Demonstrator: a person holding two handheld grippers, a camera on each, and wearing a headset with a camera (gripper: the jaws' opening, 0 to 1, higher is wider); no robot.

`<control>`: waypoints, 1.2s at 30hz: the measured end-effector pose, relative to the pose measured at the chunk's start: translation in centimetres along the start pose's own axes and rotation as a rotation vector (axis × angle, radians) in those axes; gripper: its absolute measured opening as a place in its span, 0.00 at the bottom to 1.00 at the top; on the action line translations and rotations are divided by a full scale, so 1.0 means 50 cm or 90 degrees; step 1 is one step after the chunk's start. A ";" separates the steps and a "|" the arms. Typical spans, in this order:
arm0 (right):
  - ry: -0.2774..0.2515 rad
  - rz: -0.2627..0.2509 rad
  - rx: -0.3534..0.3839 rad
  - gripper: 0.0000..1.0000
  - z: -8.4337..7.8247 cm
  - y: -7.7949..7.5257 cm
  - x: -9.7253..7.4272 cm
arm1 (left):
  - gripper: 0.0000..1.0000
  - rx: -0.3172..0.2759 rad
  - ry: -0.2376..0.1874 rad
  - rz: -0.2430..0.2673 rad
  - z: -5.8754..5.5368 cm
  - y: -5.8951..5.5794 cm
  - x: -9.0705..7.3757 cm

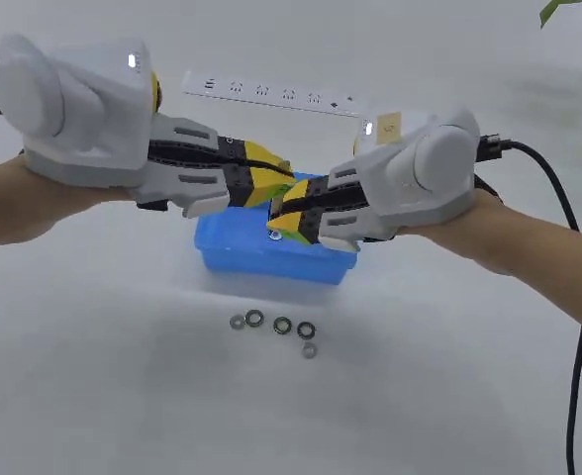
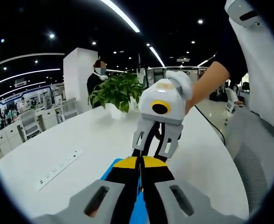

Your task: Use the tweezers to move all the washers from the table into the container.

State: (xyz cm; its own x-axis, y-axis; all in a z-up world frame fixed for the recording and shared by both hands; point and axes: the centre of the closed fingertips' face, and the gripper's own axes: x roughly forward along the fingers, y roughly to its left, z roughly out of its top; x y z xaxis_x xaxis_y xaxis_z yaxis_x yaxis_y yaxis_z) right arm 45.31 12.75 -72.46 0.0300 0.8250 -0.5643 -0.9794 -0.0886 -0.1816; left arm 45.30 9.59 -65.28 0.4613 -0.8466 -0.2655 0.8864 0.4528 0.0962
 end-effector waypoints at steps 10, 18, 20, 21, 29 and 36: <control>0.009 -0.029 0.005 0.23 0.002 -0.006 -0.028 | 0.05 -0.006 -0.008 0.012 0.013 0.007 -0.013; 0.050 -0.106 -0.026 0.35 -0.018 -0.006 -0.079 | 0.05 -0.004 -0.012 0.026 0.033 -0.010 -0.032; 0.050 -0.111 -0.030 0.40 -0.019 0.012 -0.091 | 0.05 -0.004 -0.016 0.026 0.040 -0.019 -0.033; 0.047 -0.112 -0.028 0.44 -0.019 0.019 -0.097 | 0.05 0.000 -0.015 0.024 0.042 -0.026 -0.033; 0.020 -0.132 0.052 0.55 -0.042 0.081 -0.155 | 0.05 -0.005 -0.025 0.033 0.050 -0.087 -0.028; -0.016 -0.178 0.133 0.66 -0.055 0.121 -0.195 | 0.05 0.008 -0.033 0.035 0.054 -0.164 -0.022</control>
State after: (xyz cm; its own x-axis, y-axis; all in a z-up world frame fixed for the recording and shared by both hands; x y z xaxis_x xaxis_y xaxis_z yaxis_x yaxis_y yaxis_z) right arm 39.65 2.65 -70.25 0.3000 0.8154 -0.4951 -0.9539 0.2560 -0.1565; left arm 37.63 6.04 -63.21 0.5103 -0.8339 -0.2101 0.8600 0.4957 0.1212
